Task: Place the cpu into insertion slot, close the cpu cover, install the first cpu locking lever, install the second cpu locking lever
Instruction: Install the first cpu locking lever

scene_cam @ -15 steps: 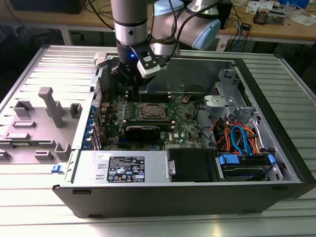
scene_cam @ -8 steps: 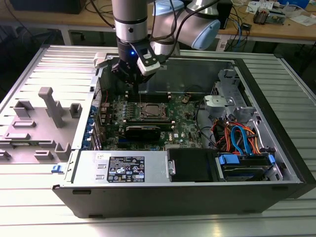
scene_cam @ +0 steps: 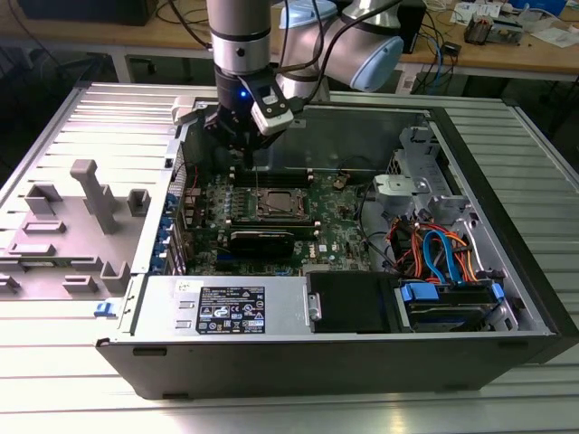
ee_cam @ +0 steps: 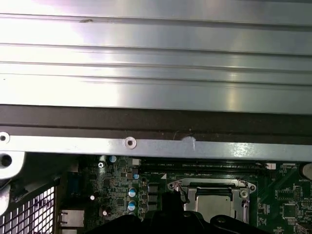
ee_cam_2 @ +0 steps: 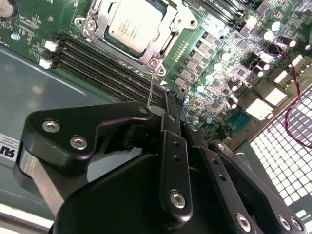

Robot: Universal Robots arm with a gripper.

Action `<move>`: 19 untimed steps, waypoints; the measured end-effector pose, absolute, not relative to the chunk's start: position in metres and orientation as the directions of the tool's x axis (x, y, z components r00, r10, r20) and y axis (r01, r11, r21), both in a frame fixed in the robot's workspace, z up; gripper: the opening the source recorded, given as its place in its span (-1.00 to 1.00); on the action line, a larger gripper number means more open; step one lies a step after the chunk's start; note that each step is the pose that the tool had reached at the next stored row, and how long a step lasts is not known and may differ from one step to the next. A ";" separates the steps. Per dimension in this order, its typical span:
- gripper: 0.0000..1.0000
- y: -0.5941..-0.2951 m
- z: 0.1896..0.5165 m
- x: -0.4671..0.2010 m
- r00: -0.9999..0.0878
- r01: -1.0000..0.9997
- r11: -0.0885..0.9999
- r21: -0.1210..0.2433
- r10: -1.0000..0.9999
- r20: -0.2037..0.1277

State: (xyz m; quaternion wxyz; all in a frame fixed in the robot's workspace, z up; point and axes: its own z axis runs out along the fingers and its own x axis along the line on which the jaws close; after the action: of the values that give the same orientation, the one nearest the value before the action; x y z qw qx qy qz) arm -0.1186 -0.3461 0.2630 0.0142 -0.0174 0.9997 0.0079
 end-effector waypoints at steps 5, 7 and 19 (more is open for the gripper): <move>-0.79 -0.345 0.263 -0.113 -0.999 -0.035 0.999 0.015 -0.034 -0.028; -0.79 -0.345 0.263 -0.110 -0.999 -0.035 0.999 0.015 -0.034 -0.028; -0.79 -0.345 0.257 -0.097 -0.999 -0.036 0.999 0.015 -0.036 -0.028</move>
State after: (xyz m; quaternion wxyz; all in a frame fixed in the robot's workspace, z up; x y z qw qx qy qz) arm -0.0967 -0.3445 0.2574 0.0138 -0.0179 0.9997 0.0078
